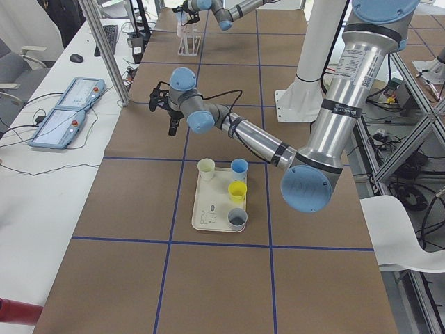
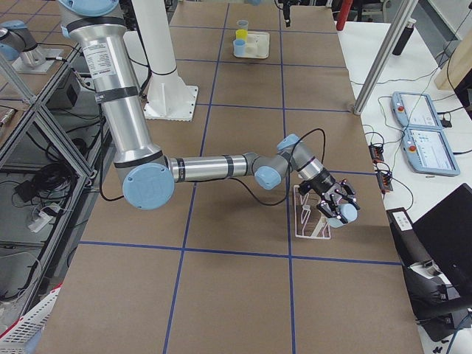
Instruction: Transfer IKEA cup to right arm and place on rack
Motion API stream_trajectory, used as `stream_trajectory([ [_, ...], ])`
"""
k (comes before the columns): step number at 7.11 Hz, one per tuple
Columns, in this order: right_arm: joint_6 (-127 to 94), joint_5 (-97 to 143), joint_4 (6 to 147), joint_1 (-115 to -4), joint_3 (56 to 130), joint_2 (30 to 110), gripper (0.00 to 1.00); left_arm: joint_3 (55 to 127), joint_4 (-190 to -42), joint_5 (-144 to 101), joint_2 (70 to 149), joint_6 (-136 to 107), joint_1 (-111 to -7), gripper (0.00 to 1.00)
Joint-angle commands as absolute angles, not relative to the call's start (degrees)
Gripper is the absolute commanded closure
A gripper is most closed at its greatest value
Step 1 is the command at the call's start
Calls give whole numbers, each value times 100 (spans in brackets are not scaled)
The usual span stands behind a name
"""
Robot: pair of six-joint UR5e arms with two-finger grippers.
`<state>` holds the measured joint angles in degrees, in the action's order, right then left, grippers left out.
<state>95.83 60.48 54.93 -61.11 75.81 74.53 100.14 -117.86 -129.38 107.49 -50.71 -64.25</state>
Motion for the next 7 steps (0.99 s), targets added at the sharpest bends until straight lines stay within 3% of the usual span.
stream_trajectory([
  [1,9580,5994,5493,-6056,7576,7453,41,10011,-11786,-12937,10749,-5071,-6425,0],
  [2,9571,5994,5493,-6030,7567,7453,34,10002,-11786,-12937,10749,-5071,-6425,0],
  [3,9554,5994,5493,-6029,7567,7453,3,10011,-11786,-12937,10749,-5071,-6425,0],
  [7,9536,5994,5493,-6012,7611,7427,1,10028,-11786,-12937,10749,-5071,-6425,0],
])
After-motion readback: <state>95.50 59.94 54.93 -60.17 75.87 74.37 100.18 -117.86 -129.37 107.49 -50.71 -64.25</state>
